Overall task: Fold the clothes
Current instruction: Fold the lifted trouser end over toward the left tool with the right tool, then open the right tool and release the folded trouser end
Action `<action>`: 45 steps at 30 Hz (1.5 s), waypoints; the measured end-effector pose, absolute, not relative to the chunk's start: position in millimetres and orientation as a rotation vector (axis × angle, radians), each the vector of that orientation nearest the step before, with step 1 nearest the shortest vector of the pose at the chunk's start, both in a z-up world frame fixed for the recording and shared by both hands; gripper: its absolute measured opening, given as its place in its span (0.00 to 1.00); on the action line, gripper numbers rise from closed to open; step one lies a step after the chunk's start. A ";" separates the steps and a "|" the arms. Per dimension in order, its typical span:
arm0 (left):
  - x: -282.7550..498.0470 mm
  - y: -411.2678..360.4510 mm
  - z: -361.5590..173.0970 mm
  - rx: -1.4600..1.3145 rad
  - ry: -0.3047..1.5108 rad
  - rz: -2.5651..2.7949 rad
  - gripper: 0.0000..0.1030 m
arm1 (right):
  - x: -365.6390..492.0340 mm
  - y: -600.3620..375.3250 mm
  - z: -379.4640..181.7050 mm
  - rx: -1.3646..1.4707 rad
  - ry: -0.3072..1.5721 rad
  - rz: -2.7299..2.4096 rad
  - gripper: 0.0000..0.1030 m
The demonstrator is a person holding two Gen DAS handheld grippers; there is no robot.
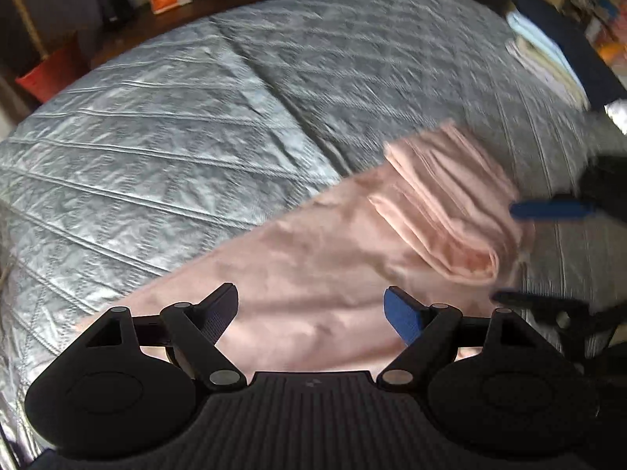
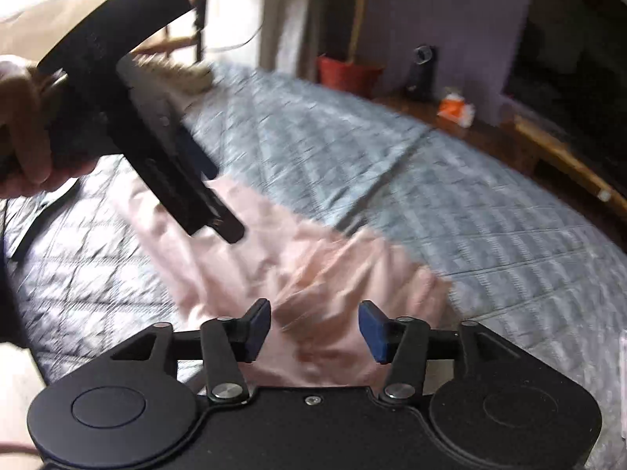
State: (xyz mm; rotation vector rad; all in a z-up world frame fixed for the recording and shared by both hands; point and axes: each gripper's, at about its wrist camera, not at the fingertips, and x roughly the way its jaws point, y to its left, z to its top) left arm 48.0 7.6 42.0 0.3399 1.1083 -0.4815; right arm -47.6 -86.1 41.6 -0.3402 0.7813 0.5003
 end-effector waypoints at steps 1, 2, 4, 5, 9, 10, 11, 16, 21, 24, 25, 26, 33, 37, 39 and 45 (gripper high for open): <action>45.6 4.5 38.0 0.368 1.114 -0.486 0.83 | -47.7 -81.9 39.8 -0.361 0.778 0.491 0.50; 42.9 0.3 33.3 0.406 1.119 -0.487 0.83 | -46.3 -79.0 37.8 -0.378 0.778 0.470 0.52; 37.2 -6.9 25.2 0.476 1.121 -0.485 0.84 | -38.6 -79.6 34.3 -0.346 0.807 0.446 0.55; 35.0 -8.3 24.6 0.485 1.112 -0.489 0.84 | -34.6 -80.6 32.3 -0.318 0.820 0.444 0.55; 35.2 -6.4 25.1 0.474 1.121 -0.495 0.84 | -30.4 -72.5 23.7 -0.340 0.829 0.465 0.55; 35.8 -5.1 25.4 0.473 1.121 -0.492 0.84 | -32.1 -68.2 21.6 -0.373 0.825 0.476 0.55; 36.4 -3.9 25.8 0.471 1.122 -0.490 0.84 | -34.7 -63.9 19.8 -0.414 0.819 0.489 0.55; 35.0 -4.8 25.2 0.470 1.123 -0.485 0.84 | -34.7 -70.1 19.1 -0.386 0.803 0.478 0.22; 35.9 -4.8 24.0 0.461 1.127 -0.485 0.84 | -41.1 -69.7 29.8 -0.408 0.740 0.460 0.12; 36.2 -4.6 23.6 0.455 1.129 -0.485 0.85 | -47.2 -62.2 38.5 -0.476 0.684 0.448 0.12; 36.5 -4.4 23.4 0.453 1.130 -0.485 0.85 | -51.1 -54.3 38.6 -0.540 0.664 0.458 0.12; 36.7 -4.2 23.3 0.451 1.131 -0.485 0.85 | -53.7 -47.1 37.7 -0.590 0.651 0.469 0.12; 37.1 -3.2 22.5 0.445 1.134 -0.485 0.85 | -58.1 -16.2 14.8 -0.647 0.688 0.504 0.12; 39.3 1.1 25.7 0.420 1.138 -0.490 0.85 | -45.4 -26.0 11.8 -0.481 0.785 0.524 0.31; 41.6 5.5 30.1 0.393 1.135 -0.491 0.85 | -41.8 -32.5 13.7 -0.410 0.815 0.566 0.46; 60.3 37.5 55.1 0.231 1.093 -0.423 0.90 | -38.0 -62.1 47.5 -0.147 0.727 0.567 0.58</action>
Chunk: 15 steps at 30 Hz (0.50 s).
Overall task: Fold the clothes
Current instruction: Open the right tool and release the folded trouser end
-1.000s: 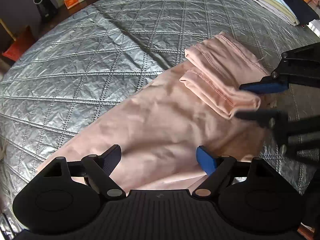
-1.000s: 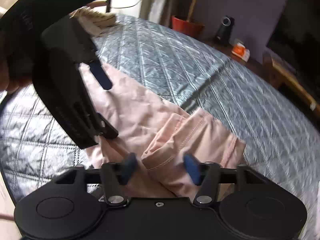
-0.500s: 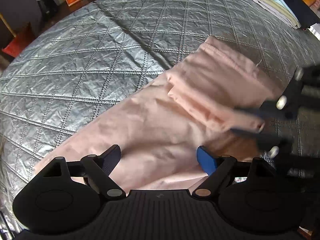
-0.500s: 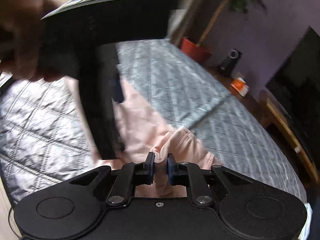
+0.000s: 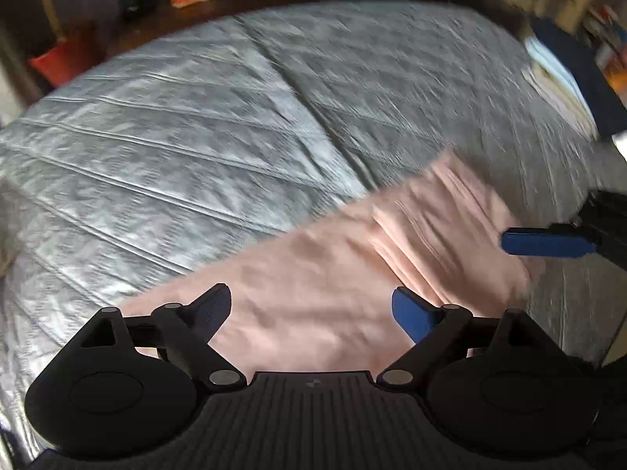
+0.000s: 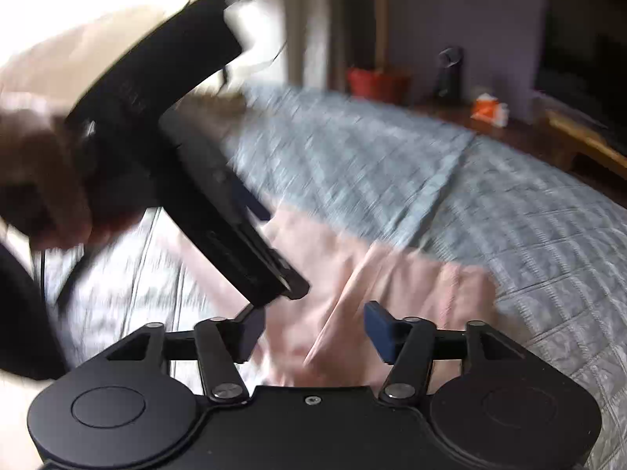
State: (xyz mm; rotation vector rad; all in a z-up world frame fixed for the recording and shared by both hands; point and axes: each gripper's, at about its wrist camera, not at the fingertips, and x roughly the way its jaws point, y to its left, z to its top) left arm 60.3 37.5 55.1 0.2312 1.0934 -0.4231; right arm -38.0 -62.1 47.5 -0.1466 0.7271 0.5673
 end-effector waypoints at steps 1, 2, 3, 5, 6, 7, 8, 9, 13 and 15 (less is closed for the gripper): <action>61.7 41.0 56.2 0.230 1.091 -0.411 0.90 | -35.9 -65.6 49.1 -0.122 0.710 0.550 0.58; 62.8 44.8 56.8 0.227 1.087 -0.393 0.90 | -32.5 -67.1 48.0 -0.120 0.712 0.522 0.57; 63.8 48.7 57.3 0.224 1.084 -0.375 0.90 | -28.6 -67.9 45.7 -0.129 0.722 0.494 0.57; 65.9 55.7 58.6 0.217 1.074 -0.340 0.89 | -23.2 -71.8 42.5 -0.134 0.719 0.447 0.55; 66.9 58.9 59.3 0.214 1.069 -0.323 0.89 | -21.8 -74.3 42.4 -0.132 0.705 0.406 0.55; 68.1 62.0 60.5 0.209 1.062 -0.300 0.89 | -20.5 -76.7 42.2 -0.129 0.692 0.366 0.56; 69.3 66.2 62.3 0.197 1.057 -0.278 0.89 | -18.1 -77.1 40.4 -0.140 0.684 0.337 0.56; 70.6 70.5 64.3 0.183 1.052 -0.257 0.89 | -13.7 -74.3 34.6 -0.170 0.694 0.330 0.56; 80.7 97.8 75.2 0.063 1.026 -0.173 0.89 | -8.5 -57.6 6.1 -0.333 0.753 0.337 0.56; 86.3 114.3 81.3 -0.010 1.011 -0.128 0.89 | -12.8 -56.3 12.4 -0.346 0.742 0.320 0.56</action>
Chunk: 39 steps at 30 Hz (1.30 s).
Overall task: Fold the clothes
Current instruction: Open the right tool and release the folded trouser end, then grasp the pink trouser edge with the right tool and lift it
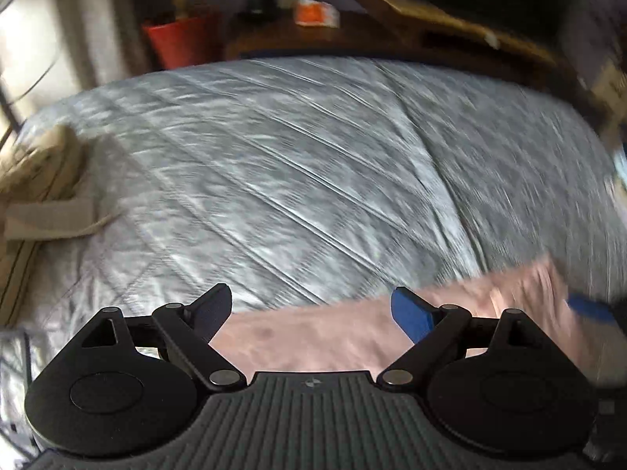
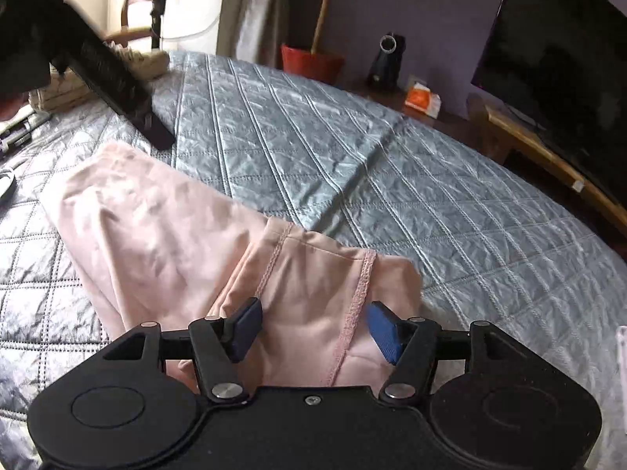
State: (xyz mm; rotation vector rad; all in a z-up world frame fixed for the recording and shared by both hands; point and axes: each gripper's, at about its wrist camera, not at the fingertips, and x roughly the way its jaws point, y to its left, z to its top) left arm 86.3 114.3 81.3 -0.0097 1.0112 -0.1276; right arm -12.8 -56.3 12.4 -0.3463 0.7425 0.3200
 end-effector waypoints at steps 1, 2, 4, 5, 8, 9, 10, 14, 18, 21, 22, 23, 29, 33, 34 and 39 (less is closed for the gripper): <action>87.9 123.4 83.8 -0.048 1.004 -0.103 0.89 | -18.4 -56.7 18.4 -0.333 0.710 0.320 0.56; 89.5 133.2 86.6 -0.087 0.997 -0.079 0.89 | -24.8 -55.4 25.4 -0.322 0.679 0.335 0.56; 91.7 151.1 91.5 -0.154 0.984 -0.034 0.89 | -37.0 -44.2 36.4 -0.341 0.630 0.389 0.56; 91.7 158.8 94.4 -0.170 0.973 -0.010 0.89 | -44.0 -33.2 38.8 -0.368 0.620 0.433 0.56; 91.2 181.5 102.3 -0.220 0.939 0.055 0.90 | -65.3 12.5 36.5 -0.505 0.602 0.563 0.56; 91.0 188.3 103.4 -0.234 0.934 0.070 0.90 | -70.7 28.5 33.5 -0.551 0.595 0.600 0.56; 90.8 195.0 104.5 -0.247 0.929 0.084 0.90 | -74.8 43.5 30.5 -0.585 0.590 0.628 0.54; 86.8 213.1 108.8 -0.248 0.916 0.127 0.90 | -79.1 95.1 13.5 -0.703 0.594 0.700 0.50; 82.1 225.8 112.7 -0.246 0.906 0.141 0.90 | -76.7 128.2 -0.9 -0.792 0.581 0.760 0.47; 79.2 234.4 115.6 -0.272 0.898 0.143 0.90 | -64.2 140.0 -3.0 -0.820 0.575 0.766 0.45; 78.6 236.1 116.1 -0.280 0.896 0.141 0.90 | -60.1 144.8 -4.2 -0.830 0.574 0.766 0.45; 78.8 237.4 116.4 -0.285 0.895 0.138 0.90 | -56.0 150.9 -5.9 -0.842 0.572 0.764 0.44; 76.0 239.9 118.7 -0.288 0.890 0.122 0.90 | -42.9 174.5 -11.9 -0.917 0.543 0.733 0.39; 73.7 244.8 119.0 -0.306 0.887 0.122 0.90 | -34.1 181.3 -14.4 -0.894 0.566 0.683 0.25; 73.4 244.7 119.0 -0.305 0.887 0.118 0.90 | -31.5 181.5 -14.4 -0.875 0.581 0.676 0.12; 73.0 242.3 119.5 -0.296 0.887 0.100 0.90 | -36.5 190.8 -18.7 -0.939 0.580 0.680 0.15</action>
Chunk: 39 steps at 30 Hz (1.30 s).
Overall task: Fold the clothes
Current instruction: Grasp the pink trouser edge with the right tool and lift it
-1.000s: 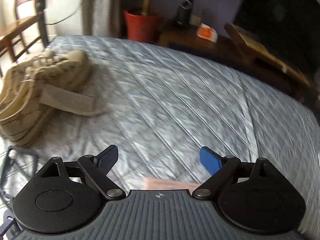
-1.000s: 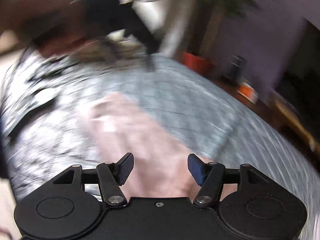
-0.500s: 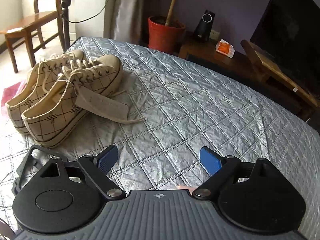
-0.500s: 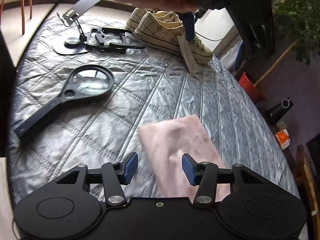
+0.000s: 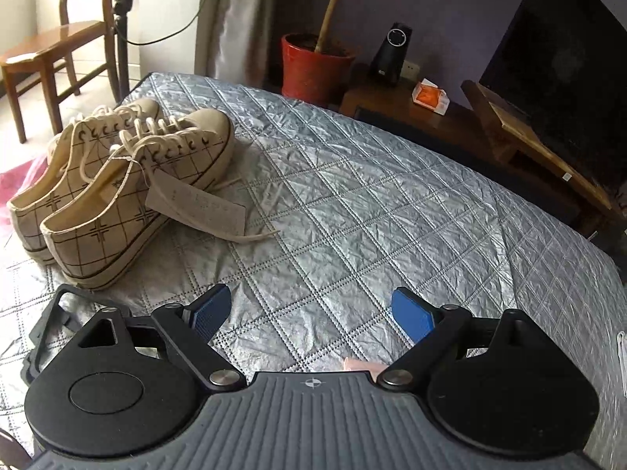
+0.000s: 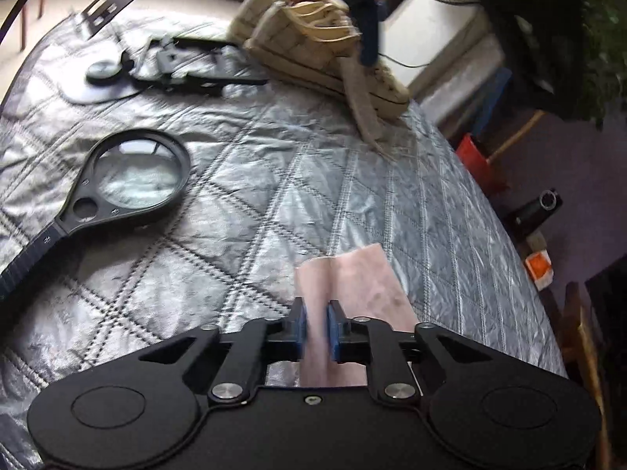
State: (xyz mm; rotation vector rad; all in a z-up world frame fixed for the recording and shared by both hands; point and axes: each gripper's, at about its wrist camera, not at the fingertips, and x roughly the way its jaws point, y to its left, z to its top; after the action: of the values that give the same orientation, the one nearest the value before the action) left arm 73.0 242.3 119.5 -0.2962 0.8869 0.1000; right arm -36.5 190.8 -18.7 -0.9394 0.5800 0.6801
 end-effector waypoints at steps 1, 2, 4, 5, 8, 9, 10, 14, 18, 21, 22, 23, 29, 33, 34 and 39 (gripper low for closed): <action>72.8 242.5 119.6 -0.296 0.886 0.101 0.90 | -36.7 192.7 -18.8 -0.959 0.563 0.673 0.27; 72.7 243.0 119.5 -0.299 0.886 0.102 0.90 | -36.8 194.7 -18.9 -0.978 0.547 0.665 0.33; 72.6 243.9 119.4 -0.304 0.886 0.104 0.90 | -31.6 194.1 -16.5 -0.947 0.565 0.684 0.22; 72.7 243.9 119.3 -0.305 0.887 0.104 0.90 | -28.6 192.3 -15.8 -0.920 0.582 0.701 0.14; 73.2 241.4 119.3 -0.301 0.887 0.098 0.90 | -25.0 184.8 -12.0 -0.831 0.605 0.721 0.07; 73.6 240.1 119.3 -0.298 0.887 0.096 0.90 | -24.1 180.4 -8.5 -0.787 0.604 0.716 0.07; 74.1 238.9 119.1 -0.297 0.888 0.095 0.90 | -22.3 175.0 -3.5 -0.736 0.604 0.708 0.07; 76.0 233.0 118.6 -0.293 0.890 0.089 0.90 | -13.5 152.8 18.5 -0.559 0.621 0.674 0.07; 79.0 223.9 116.2 -0.280 0.898 0.079 0.90 | -4.2 117.7 43.0 -0.371 0.635 0.614 0.07; 81.6 213.9 114.3 -0.262 0.906 0.064 0.90 | -3.8 78.9 62.0 -0.236 0.623 0.545 0.07; 82.3 210.7 113.7 -0.258 0.908 0.060 0.90 | -4.7 64.2 68.3 -0.190 0.620 0.519 0.07; 83.3 206.8 112.8 -0.253 0.912 0.053 0.90 | -6.8 49.0 73.9 -0.150 0.616 0.495 0.07; 89.5 176.8 106.1 -0.208 0.935 0.005 0.90 | -23.1 -30.4 87.4 0.018 0.632 0.362 0.07; 92.0 150.8 100.0 -0.153 0.959 -0.052 0.90 | -27.7 -65.7 77.6 0.088 0.663 0.280 0.07; 92.1 144.1 98.8 -0.134 0.963 -0.067 0.90 | -28.6 -74.0 75.1 0.112 0.669 0.262 0.07; 92.7 115.6 90.9 -0.067 0.979 -0.111 0.90 | -33.5 -102.3 66.7 0.156 0.684 0.195 0.07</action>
State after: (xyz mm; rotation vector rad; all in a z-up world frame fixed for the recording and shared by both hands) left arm 92.7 115.6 90.9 -0.0674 0.9789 -0.1105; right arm -33.5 -102.3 66.7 0.1558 0.6838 0.1954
